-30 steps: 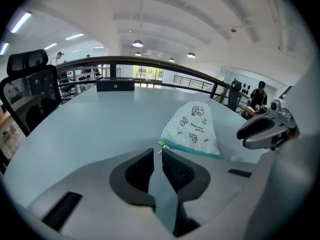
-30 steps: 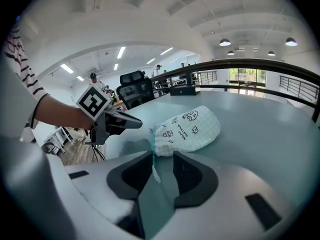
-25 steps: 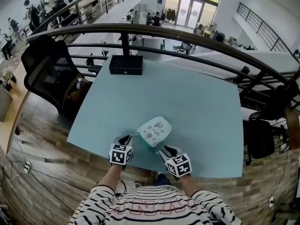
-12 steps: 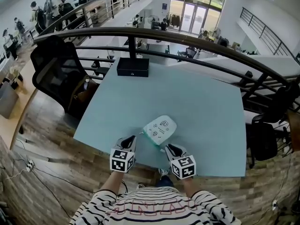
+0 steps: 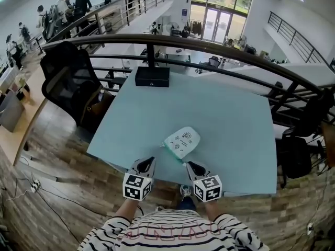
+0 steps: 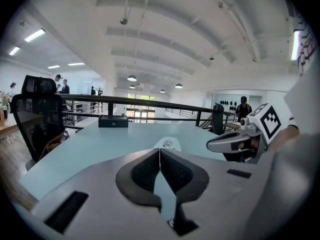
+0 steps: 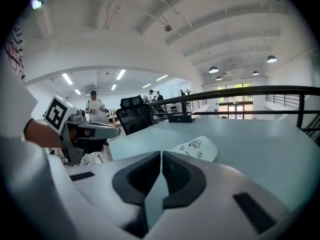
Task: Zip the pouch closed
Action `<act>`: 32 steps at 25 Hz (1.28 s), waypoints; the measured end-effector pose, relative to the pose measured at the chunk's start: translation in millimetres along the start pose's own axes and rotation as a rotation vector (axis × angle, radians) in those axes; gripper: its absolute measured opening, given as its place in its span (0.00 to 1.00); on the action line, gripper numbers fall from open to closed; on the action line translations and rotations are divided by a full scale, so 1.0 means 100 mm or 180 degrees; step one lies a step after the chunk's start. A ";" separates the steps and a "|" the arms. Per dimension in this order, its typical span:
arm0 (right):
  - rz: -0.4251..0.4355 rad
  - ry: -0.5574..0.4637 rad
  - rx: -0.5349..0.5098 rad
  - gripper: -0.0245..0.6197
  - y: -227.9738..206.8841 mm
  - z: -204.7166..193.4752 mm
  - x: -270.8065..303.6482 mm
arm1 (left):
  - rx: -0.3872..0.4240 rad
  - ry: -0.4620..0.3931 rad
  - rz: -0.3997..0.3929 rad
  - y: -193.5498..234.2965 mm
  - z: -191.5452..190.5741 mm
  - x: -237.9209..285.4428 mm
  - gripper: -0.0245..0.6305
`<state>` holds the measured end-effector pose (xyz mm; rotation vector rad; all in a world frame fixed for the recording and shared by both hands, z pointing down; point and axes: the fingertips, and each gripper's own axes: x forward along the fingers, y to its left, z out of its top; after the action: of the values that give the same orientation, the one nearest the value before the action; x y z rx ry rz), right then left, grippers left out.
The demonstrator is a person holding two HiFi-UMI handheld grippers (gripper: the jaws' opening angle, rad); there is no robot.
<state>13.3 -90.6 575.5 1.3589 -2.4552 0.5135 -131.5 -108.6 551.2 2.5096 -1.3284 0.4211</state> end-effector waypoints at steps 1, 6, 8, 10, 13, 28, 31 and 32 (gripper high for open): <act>-0.0001 -0.0019 0.0007 0.09 0.03 0.01 -0.02 | 0.0004 -0.0020 -0.0006 -0.02 0.00 -0.05 0.08; -0.0004 -0.0061 0.0048 0.09 0.15 0.00 -0.11 | 0.0013 -0.0091 -0.0020 -0.09 -0.01 -0.25 0.08; -0.0005 -0.0077 0.0064 0.09 0.19 0.00 -0.14 | -0.0008 -0.0125 -0.0004 -0.09 -0.01 -0.31 0.08; -0.0013 -0.0102 0.0079 0.08 0.21 0.01 -0.16 | -0.0026 -0.0174 0.0016 -0.10 0.00 -0.37 0.07; -0.0027 -0.0135 0.0080 0.08 0.25 0.02 -0.21 | -0.0022 -0.0218 0.0011 -0.13 0.03 -0.44 0.07; -0.0030 -0.0208 0.0076 0.08 0.44 0.04 -0.27 | -0.0029 -0.0257 -0.0015 -0.20 -0.09 -0.62 0.07; -0.0037 -0.0209 0.0070 0.08 0.45 0.04 -0.26 | -0.0029 -0.0280 -0.0008 -0.18 -0.08 -0.63 0.07; -0.0039 -0.0207 0.0069 0.08 0.46 0.04 -0.26 | -0.0030 -0.0284 -0.0007 -0.17 -0.08 -0.64 0.07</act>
<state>-12.9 -50.2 553.6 1.4198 -2.4981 0.5022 -152.5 -47.8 533.0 2.5489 -1.3565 0.3050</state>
